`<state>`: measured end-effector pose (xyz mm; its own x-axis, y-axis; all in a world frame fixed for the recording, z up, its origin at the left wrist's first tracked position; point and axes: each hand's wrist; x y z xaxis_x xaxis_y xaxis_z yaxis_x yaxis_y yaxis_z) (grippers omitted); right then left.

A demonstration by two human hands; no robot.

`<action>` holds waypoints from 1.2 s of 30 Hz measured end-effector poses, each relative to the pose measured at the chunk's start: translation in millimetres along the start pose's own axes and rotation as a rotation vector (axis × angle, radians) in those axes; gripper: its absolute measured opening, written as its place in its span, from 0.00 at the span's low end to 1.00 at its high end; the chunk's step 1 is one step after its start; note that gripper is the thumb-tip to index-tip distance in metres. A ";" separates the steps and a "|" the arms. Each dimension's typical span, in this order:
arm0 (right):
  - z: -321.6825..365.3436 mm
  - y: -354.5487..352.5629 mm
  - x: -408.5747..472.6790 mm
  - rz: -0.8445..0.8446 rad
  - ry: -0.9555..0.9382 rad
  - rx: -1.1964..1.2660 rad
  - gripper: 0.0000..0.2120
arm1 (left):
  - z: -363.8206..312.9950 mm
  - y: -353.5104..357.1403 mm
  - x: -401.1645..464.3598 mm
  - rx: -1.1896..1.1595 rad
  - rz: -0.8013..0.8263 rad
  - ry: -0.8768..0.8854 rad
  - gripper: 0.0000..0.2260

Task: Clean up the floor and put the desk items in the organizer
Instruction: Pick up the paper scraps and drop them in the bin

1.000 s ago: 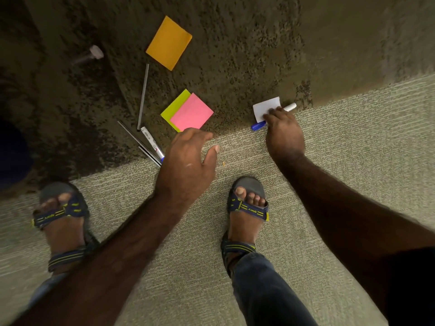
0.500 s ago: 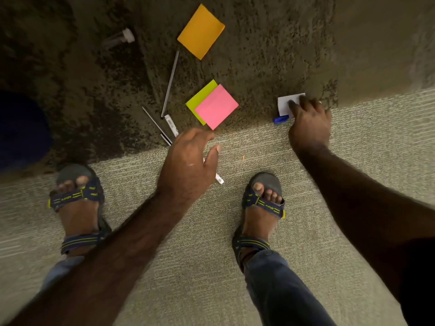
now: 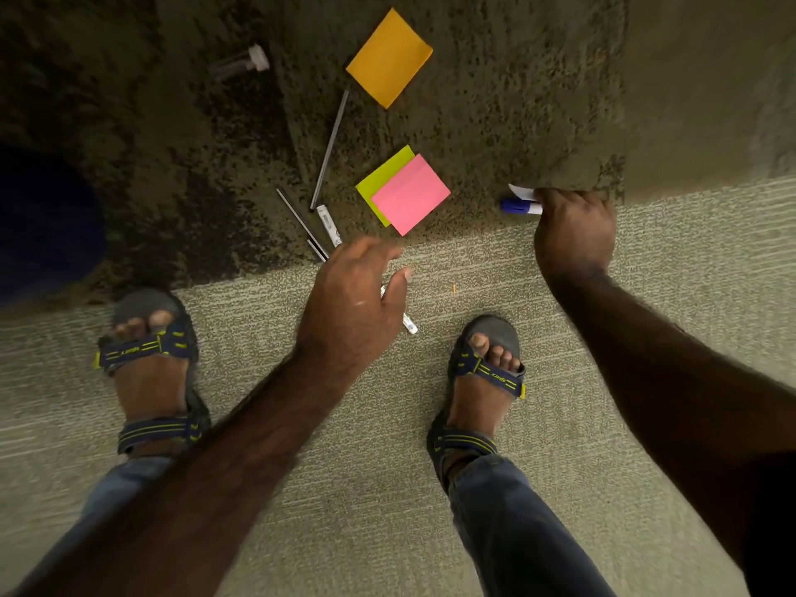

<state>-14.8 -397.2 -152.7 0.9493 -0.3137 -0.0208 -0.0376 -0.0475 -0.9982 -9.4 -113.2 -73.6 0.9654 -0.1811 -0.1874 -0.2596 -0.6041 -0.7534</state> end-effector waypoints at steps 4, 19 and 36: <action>23.8 -22.0 -5.2 -0.071 0.000 0.068 0.18 | 6.0 -14.0 -0.9 -0.013 -0.013 0.002 0.13; 240.7 -99.3 1.3 -0.416 -0.243 0.498 0.15 | 86.7 -107.5 -12.8 0.000 -0.191 -0.032 0.11; 469.5 -183.0 -31.3 -0.494 -0.755 1.109 0.10 | 192.0 -174.7 -58.4 0.150 -0.266 -0.213 0.11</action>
<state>108.8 66.6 3.9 0.7421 0.1037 0.6622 0.2649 0.8621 -0.4319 -15.9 152.0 -52.1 0.9860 0.1421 -0.0875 -0.0078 -0.4846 -0.8747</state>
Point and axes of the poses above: each hand's wrist, its own x-axis towards the middle knuckle, its own y-axis out of the palm, z = x × y, and after that the axes turned 13 degrees about -z, right-handed
